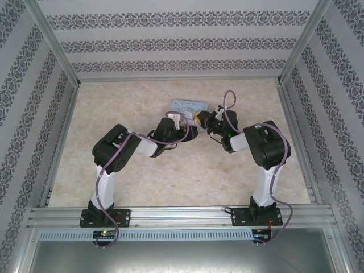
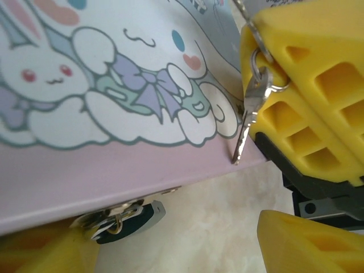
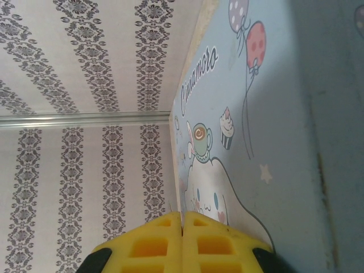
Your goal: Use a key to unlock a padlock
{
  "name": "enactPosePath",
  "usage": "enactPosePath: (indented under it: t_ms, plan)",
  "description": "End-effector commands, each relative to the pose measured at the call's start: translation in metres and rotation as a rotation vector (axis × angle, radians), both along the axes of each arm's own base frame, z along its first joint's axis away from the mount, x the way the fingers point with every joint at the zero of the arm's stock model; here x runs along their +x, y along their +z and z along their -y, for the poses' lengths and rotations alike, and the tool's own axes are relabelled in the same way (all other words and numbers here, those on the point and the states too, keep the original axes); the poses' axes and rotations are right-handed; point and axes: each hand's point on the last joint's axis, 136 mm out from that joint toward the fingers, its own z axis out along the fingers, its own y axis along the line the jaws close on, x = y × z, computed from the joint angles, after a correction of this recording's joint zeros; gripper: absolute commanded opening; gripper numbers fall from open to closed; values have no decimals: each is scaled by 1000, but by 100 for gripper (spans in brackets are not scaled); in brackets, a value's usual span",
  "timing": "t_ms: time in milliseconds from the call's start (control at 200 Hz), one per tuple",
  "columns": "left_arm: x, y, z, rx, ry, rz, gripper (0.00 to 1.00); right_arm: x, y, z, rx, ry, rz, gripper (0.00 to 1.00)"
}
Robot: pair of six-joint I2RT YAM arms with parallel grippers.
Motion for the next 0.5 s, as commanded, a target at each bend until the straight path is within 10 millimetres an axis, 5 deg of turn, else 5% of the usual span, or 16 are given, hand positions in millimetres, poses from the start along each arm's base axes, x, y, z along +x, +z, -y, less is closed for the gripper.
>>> enactPosePath:
  t_ms: [0, 495]
  plan:
    - [-6, -5, 3, -109, 0, -51, 72, 1, -13, 5, -11, -20, -20, 0]
    - [-10, 13, 7, -197, -3, -44, 65, 0, -17, 6, -8, -24, -30, 0]
